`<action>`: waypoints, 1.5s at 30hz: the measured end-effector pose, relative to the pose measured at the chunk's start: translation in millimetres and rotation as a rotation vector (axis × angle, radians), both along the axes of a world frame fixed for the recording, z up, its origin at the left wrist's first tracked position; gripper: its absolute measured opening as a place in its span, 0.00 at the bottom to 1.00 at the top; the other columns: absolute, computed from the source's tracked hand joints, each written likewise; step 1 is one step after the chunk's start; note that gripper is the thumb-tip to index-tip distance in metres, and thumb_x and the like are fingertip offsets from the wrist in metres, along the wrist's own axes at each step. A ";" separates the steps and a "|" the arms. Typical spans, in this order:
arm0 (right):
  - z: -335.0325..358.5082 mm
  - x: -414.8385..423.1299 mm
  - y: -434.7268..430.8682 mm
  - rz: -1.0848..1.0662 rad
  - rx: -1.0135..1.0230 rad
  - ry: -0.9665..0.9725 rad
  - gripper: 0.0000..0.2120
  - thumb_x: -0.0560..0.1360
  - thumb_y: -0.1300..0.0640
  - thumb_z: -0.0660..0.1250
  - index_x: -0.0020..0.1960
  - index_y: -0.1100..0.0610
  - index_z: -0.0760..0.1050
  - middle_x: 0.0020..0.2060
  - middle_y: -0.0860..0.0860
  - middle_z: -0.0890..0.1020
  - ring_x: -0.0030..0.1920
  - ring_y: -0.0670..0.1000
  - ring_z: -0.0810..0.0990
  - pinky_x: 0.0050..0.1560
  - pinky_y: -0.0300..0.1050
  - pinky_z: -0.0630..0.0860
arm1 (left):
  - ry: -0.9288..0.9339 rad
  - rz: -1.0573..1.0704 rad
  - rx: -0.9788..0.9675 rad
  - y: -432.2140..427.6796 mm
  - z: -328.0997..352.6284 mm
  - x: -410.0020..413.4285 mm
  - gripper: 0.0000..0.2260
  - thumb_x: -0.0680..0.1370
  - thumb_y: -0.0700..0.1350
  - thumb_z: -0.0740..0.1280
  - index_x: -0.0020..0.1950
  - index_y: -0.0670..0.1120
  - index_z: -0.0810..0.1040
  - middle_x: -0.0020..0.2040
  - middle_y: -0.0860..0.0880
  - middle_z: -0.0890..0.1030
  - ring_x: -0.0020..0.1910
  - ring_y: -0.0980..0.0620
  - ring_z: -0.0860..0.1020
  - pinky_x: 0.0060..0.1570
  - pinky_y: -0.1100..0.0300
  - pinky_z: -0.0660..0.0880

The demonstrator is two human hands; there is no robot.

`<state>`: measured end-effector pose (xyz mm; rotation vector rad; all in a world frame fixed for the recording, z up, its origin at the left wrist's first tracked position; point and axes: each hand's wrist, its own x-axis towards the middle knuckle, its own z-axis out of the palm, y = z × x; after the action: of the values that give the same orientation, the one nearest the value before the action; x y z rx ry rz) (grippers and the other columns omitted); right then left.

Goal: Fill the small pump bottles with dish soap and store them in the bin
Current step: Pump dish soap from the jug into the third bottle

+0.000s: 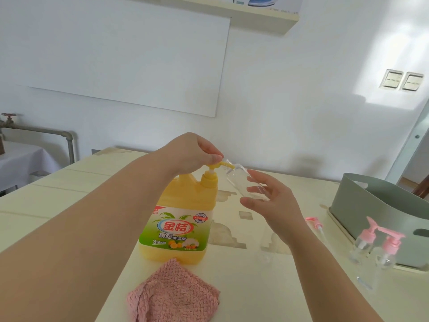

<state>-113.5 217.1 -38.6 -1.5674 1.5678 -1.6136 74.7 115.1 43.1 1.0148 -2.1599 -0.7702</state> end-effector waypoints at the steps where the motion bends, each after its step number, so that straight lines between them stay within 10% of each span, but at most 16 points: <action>1: -1.9 -0.3 -0.3 0.000 0.003 0.001 0.26 0.67 0.66 0.76 0.55 0.40 0.76 0.54 0.41 0.80 0.52 0.40 0.80 0.43 0.36 0.77 | -0.002 0.002 0.001 -0.1 -0.5 -0.1 0.06 0.75 0.50 0.69 0.50 0.54 0.83 0.45 0.60 0.80 0.47 0.61 0.74 0.40 0.69 0.65; 21: -15.5 17.3 1.7 0.031 -0.090 -0.450 0.22 0.64 0.53 0.73 0.58 0.49 0.74 0.51 0.51 0.80 0.40 0.48 0.79 0.35 0.43 0.73 | 0.143 -0.028 0.147 3.0 -0.3 5.1 0.08 0.77 0.50 0.65 0.52 0.55 0.83 0.51 0.60 0.79 0.53 0.58 0.72 0.53 0.60 0.63; 29: -24.0 24.3 -1.4 0.136 -0.123 -0.737 0.12 0.71 0.62 0.69 0.53 0.57 0.72 0.45 0.53 0.78 0.34 0.49 0.73 0.32 0.39 0.72 | 0.107 0.048 0.144 2.1 1.1 1.6 0.04 0.73 0.50 0.71 0.46 0.53 0.83 0.45 0.56 0.81 0.47 0.58 0.77 0.37 0.65 0.66; 38: -29.8 29.6 -2.9 0.000 -0.017 -0.721 0.34 0.58 0.28 0.72 0.49 0.56 0.75 0.37 0.54 0.82 0.28 0.48 0.73 0.30 0.40 0.71 | -0.013 0.067 0.097 3.4 -0.8 0.9 0.04 0.74 0.51 0.70 0.48 0.55 0.82 0.46 0.59 0.78 0.51 0.55 0.73 0.50 0.59 0.67; 45: -21.7 29.2 3.2 0.004 0.054 -0.749 0.26 0.68 0.34 0.58 0.49 0.56 0.75 0.31 0.51 0.77 0.24 0.48 0.68 0.29 0.40 0.63 | 0.043 0.044 0.138 7.1 -5.9 -0.6 0.07 0.77 0.52 0.65 0.52 0.55 0.81 0.48 0.58 0.78 0.55 0.54 0.73 0.50 0.59 0.65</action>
<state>-84.3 220.4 -60.4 -0.7729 1.1678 -1.8329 74.2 122.2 37.2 1.1017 -2.0644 -0.9216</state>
